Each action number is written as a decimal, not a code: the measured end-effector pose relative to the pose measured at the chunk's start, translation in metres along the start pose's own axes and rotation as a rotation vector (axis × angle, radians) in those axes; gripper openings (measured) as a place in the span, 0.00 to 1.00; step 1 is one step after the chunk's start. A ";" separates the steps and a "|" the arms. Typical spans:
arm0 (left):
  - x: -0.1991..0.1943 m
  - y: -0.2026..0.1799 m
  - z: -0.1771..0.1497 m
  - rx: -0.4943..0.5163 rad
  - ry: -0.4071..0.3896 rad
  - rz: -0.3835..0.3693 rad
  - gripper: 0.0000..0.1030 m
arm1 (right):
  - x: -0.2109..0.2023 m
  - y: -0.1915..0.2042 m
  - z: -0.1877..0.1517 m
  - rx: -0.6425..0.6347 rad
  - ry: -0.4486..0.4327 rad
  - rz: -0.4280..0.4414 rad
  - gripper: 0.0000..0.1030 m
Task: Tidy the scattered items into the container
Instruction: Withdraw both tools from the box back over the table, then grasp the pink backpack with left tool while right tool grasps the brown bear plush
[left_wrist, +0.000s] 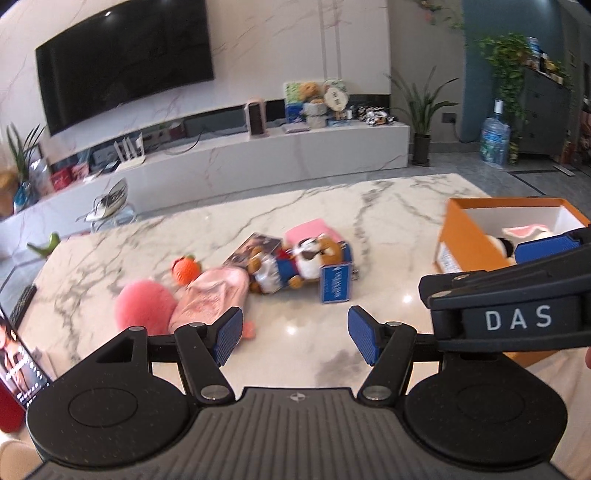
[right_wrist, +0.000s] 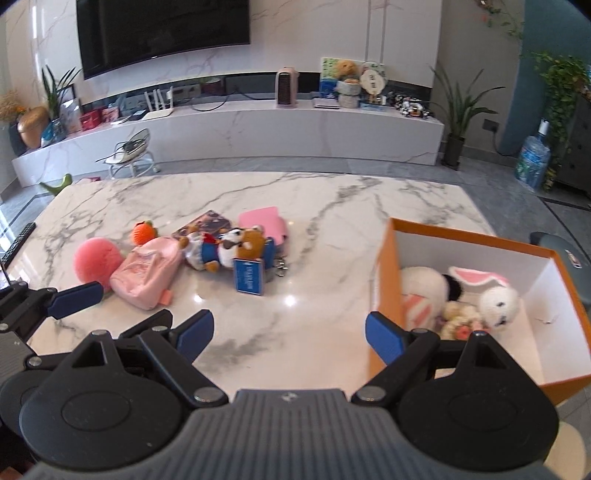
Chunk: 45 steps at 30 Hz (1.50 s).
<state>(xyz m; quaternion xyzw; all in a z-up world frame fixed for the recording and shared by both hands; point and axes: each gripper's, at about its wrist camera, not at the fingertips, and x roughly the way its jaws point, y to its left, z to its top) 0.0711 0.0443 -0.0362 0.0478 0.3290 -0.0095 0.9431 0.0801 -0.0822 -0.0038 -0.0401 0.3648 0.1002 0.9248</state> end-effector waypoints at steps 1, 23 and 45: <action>0.003 0.004 -0.002 -0.008 0.008 0.004 0.72 | 0.004 0.003 0.000 -0.002 0.001 0.005 0.88; 0.088 0.046 -0.005 0.033 0.139 0.104 0.85 | 0.115 0.022 0.024 0.036 0.085 0.062 0.88; 0.143 0.072 -0.010 -0.029 0.112 0.117 0.87 | 0.201 0.037 0.036 0.029 0.134 0.059 0.88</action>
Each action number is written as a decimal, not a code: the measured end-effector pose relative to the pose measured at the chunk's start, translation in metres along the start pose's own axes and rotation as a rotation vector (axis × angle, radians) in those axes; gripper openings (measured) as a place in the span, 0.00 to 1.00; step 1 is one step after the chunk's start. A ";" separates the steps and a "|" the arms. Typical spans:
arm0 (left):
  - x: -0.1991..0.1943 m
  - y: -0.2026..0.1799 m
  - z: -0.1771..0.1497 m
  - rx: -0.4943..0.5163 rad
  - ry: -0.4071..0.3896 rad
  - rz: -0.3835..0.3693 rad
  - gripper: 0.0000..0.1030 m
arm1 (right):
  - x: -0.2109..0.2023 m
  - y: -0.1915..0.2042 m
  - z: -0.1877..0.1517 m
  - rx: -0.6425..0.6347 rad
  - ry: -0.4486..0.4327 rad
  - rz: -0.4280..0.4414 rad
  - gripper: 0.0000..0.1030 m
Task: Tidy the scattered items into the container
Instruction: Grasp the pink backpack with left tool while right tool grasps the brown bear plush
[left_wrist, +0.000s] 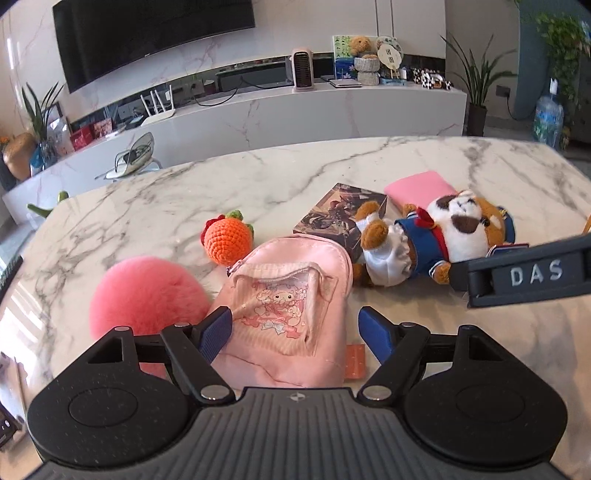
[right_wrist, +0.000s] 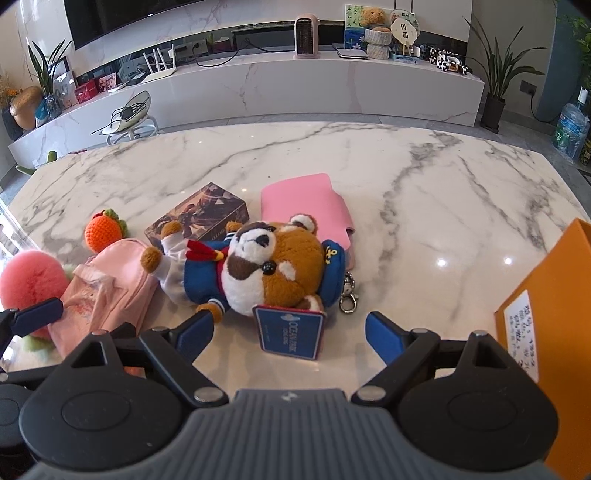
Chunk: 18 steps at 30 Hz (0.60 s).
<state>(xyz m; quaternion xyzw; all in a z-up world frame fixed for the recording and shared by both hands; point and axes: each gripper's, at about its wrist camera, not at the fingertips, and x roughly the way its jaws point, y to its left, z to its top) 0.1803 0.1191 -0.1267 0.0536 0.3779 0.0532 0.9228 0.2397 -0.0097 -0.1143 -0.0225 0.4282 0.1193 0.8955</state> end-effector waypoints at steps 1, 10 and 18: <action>0.002 -0.001 -0.001 0.014 -0.006 0.017 0.87 | 0.002 -0.001 0.000 0.003 0.000 0.006 0.88; 0.013 -0.022 -0.012 0.178 -0.017 0.093 0.70 | 0.012 -0.006 -0.002 0.019 0.002 0.024 0.64; 0.000 -0.020 -0.014 0.163 -0.014 0.071 0.38 | 0.003 0.003 -0.012 -0.018 0.021 0.035 0.40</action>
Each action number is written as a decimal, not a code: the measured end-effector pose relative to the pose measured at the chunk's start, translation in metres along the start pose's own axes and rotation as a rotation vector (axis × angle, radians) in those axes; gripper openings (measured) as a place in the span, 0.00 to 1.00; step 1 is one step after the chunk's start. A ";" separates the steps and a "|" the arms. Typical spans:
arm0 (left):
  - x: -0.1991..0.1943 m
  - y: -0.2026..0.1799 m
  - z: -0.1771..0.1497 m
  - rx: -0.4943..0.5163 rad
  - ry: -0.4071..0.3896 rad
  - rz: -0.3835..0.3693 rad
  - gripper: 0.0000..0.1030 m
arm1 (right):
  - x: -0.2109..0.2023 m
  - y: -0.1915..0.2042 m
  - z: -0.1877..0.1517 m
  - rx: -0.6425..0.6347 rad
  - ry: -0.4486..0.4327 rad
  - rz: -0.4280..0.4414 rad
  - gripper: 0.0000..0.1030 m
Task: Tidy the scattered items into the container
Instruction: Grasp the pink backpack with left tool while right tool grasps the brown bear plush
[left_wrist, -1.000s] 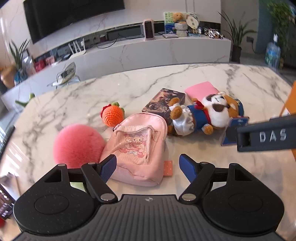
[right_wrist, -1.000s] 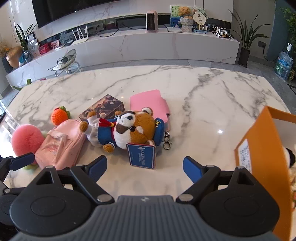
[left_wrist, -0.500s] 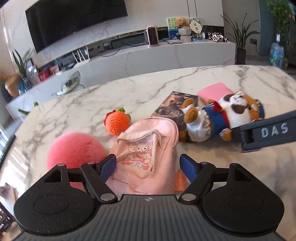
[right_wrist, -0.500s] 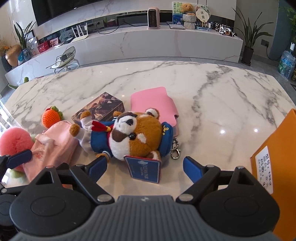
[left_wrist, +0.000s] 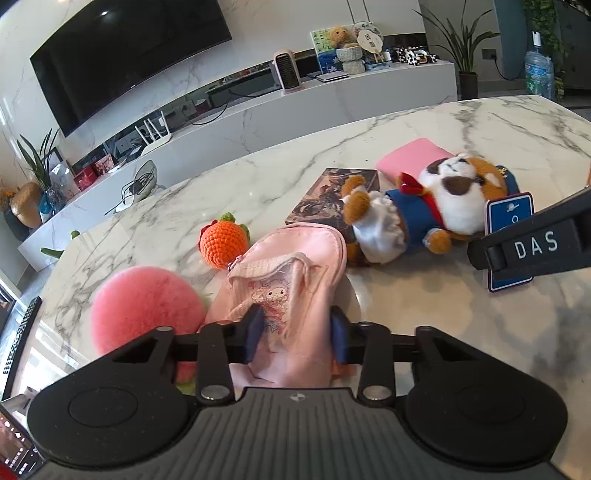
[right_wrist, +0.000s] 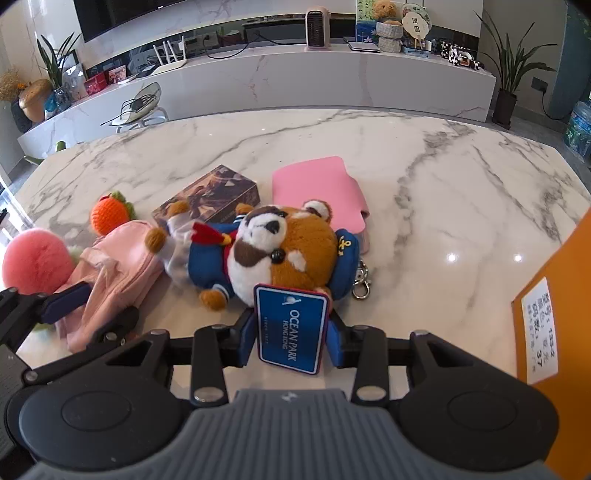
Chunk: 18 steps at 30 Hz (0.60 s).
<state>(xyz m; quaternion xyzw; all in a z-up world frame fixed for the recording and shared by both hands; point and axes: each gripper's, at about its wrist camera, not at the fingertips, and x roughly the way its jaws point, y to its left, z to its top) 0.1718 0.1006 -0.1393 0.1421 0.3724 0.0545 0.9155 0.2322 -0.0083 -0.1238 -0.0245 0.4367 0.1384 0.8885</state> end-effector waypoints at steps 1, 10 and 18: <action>-0.003 -0.001 0.000 0.006 0.000 -0.001 0.35 | -0.003 0.000 -0.001 -0.001 -0.001 0.000 0.40; -0.038 -0.013 -0.018 0.025 0.026 -0.052 0.31 | -0.033 -0.005 -0.034 -0.018 0.047 0.010 0.40; -0.076 -0.044 -0.035 0.094 0.030 -0.122 0.31 | -0.062 -0.019 -0.071 -0.013 0.102 -0.001 0.40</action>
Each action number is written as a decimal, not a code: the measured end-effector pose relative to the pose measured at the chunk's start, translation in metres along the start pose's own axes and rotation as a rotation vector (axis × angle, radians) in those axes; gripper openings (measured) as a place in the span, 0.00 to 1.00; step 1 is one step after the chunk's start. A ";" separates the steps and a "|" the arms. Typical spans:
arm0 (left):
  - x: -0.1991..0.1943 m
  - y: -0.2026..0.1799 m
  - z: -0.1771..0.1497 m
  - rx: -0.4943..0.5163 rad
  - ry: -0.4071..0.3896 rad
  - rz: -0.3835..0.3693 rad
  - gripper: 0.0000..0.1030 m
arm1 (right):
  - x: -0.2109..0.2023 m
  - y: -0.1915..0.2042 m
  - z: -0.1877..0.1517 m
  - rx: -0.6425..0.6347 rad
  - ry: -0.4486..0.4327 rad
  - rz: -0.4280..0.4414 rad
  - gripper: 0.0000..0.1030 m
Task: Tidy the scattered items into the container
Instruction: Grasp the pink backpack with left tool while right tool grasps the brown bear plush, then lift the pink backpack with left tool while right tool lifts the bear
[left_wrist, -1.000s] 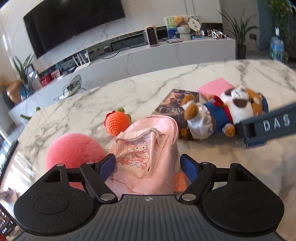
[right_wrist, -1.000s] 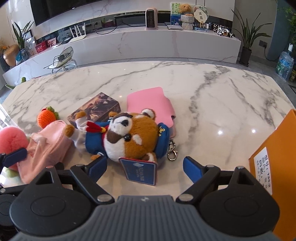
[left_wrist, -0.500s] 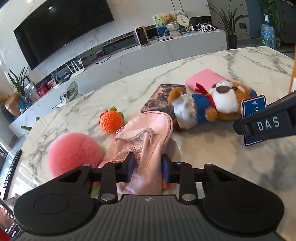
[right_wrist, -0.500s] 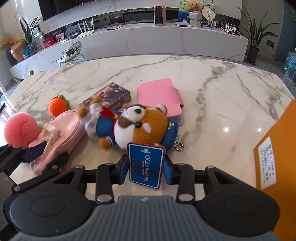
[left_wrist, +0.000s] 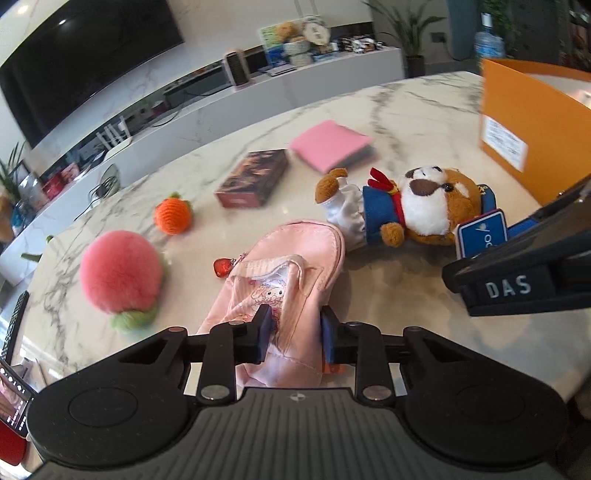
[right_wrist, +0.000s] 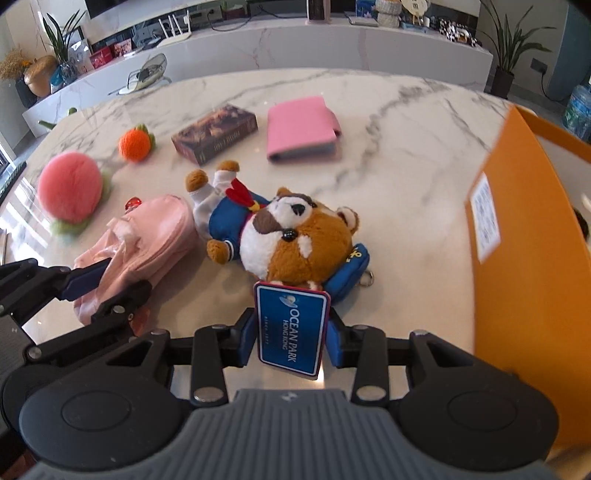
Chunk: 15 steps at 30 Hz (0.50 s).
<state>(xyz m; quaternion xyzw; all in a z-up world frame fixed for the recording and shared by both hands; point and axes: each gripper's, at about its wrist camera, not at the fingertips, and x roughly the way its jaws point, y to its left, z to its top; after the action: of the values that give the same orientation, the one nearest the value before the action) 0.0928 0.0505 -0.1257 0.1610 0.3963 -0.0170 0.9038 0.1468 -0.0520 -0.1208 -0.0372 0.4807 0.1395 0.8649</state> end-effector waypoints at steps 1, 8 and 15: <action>-0.003 -0.004 -0.001 0.008 -0.001 -0.006 0.31 | -0.003 -0.002 -0.005 0.002 0.005 -0.004 0.40; -0.018 -0.020 -0.006 0.044 -0.005 -0.022 0.34 | -0.027 -0.011 -0.030 0.019 0.011 0.003 0.41; -0.035 -0.031 -0.009 0.119 -0.064 0.009 0.74 | -0.055 -0.015 -0.035 0.021 -0.065 0.007 0.60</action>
<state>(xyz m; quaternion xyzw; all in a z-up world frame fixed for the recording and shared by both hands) 0.0578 0.0206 -0.1143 0.2155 0.3647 -0.0414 0.9049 0.0946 -0.0843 -0.0943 -0.0218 0.4538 0.1385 0.8800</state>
